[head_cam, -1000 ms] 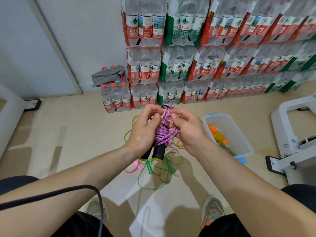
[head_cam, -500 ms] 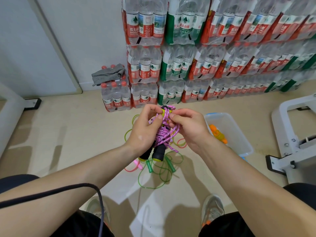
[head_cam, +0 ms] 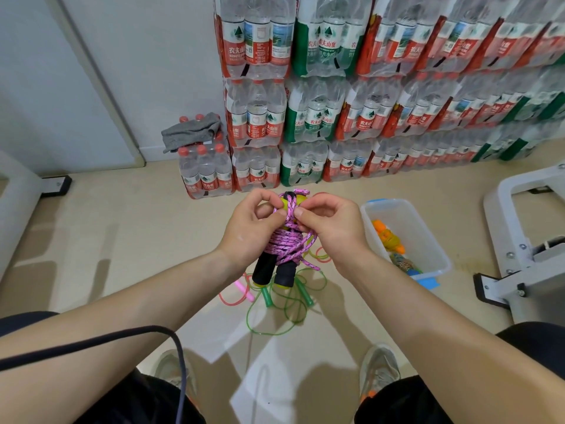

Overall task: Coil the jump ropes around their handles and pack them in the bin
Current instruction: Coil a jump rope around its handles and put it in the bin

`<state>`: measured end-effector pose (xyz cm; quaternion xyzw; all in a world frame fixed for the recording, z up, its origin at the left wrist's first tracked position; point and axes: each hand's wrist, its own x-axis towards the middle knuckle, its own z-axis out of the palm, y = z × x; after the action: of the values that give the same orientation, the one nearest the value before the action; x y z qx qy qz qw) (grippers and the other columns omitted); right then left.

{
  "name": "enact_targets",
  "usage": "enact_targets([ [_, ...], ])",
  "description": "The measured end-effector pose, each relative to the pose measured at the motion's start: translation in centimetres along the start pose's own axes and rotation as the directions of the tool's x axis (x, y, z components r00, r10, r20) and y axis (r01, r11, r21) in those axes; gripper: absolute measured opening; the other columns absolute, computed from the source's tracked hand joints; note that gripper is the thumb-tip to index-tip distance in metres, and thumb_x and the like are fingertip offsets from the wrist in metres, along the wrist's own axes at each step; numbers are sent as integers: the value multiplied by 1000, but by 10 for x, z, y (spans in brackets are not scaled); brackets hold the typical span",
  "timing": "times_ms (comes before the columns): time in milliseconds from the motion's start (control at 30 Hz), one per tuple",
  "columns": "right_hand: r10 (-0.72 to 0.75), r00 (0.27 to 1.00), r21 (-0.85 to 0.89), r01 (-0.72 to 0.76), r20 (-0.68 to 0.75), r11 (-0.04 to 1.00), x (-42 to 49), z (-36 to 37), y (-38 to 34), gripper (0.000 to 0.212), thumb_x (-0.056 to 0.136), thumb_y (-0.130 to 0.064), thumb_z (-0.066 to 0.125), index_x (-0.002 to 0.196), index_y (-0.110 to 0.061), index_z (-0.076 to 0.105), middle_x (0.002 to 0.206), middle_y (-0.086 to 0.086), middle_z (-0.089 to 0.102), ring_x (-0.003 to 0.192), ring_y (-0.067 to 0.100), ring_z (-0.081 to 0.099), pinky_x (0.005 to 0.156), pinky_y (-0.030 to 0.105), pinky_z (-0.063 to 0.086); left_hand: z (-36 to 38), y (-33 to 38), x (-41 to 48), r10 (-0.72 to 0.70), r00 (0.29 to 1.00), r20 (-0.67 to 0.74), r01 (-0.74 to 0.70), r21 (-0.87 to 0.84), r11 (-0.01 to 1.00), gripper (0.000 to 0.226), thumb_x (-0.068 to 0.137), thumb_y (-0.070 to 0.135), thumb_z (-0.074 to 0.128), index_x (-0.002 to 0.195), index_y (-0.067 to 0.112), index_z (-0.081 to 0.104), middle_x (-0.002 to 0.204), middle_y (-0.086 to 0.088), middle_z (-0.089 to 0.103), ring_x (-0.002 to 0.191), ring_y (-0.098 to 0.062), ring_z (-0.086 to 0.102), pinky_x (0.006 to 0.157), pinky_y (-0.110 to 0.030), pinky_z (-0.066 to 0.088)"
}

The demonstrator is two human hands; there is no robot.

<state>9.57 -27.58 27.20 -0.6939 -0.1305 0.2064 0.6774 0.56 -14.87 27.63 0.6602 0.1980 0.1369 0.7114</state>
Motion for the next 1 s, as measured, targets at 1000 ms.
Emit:
enact_targets([
  [1000, 161, 948, -53, -152, 275, 987, 11, -15, -16, 14, 85, 14, 69, 80, 1, 65, 70, 15, 66, 60, 19, 66, 59, 21, 57, -9, 0, 2, 31, 999, 9, -32, 236, 971, 18, 84, 0, 76, 80, 11, 61, 94, -20, 73, 87, -50, 66, 69, -66, 55],
])
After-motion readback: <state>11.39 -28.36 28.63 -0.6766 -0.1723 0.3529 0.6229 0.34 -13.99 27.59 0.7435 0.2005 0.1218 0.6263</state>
